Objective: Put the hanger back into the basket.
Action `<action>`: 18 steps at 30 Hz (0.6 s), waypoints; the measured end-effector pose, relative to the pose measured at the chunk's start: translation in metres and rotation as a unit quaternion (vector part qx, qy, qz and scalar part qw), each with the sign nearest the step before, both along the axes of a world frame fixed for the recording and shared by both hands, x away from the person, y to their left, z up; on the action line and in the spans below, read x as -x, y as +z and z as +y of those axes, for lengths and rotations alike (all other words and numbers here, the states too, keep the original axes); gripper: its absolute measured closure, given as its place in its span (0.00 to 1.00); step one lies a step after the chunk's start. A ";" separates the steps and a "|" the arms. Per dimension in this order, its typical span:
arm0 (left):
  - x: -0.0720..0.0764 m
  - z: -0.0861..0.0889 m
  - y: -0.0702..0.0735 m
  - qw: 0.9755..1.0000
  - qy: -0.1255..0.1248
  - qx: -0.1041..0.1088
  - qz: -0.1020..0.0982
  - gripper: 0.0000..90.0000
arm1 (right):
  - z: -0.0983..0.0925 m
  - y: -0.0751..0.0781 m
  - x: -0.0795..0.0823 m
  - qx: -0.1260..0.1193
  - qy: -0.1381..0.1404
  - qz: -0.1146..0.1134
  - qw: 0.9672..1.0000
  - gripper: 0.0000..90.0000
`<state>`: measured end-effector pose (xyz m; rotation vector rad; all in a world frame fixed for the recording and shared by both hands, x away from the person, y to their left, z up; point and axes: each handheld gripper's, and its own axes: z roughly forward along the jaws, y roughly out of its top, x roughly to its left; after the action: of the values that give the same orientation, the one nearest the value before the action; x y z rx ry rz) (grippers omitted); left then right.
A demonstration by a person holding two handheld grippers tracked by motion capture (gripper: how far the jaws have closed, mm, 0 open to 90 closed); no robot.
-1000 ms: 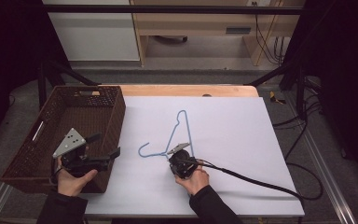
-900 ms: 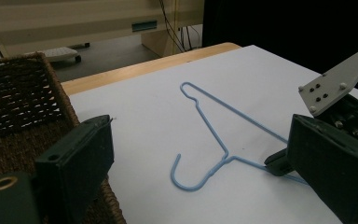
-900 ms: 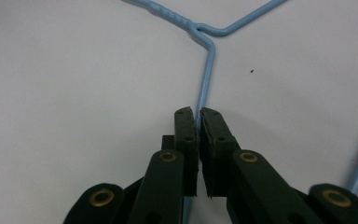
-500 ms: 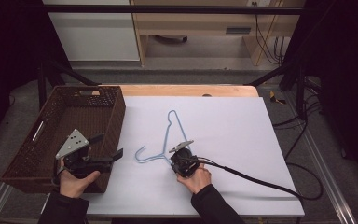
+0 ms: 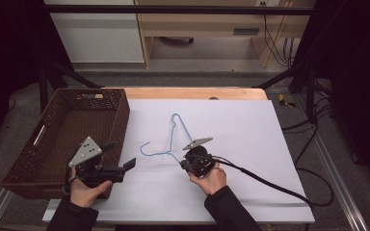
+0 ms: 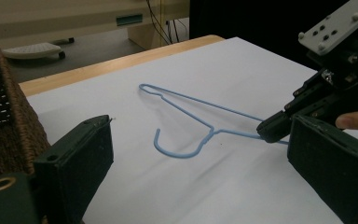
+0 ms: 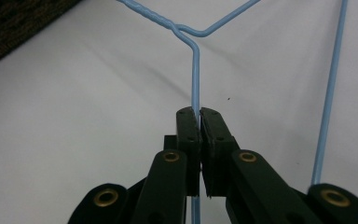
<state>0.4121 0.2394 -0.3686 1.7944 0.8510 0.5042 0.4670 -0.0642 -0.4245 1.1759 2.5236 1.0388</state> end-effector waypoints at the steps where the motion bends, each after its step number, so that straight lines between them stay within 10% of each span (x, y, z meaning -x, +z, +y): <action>1: 0.000 -0.002 -0.002 1.000 0.001 0.000 0.004 0.07 | -0.002 0.001 0.000 -0.005 0.000 0.000 1.000 0.98; 18: -0.016 -0.037 -0.040 0.998 -0.026 0.011 0.060 0.14 | -0.019 0.014 0.001 -0.035 0.012 -0.003 0.999 0.98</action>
<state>0.4279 0.2026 -0.4081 1.8354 0.8867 0.3559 0.4657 -0.0836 -0.4101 1.1621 2.5214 1.1435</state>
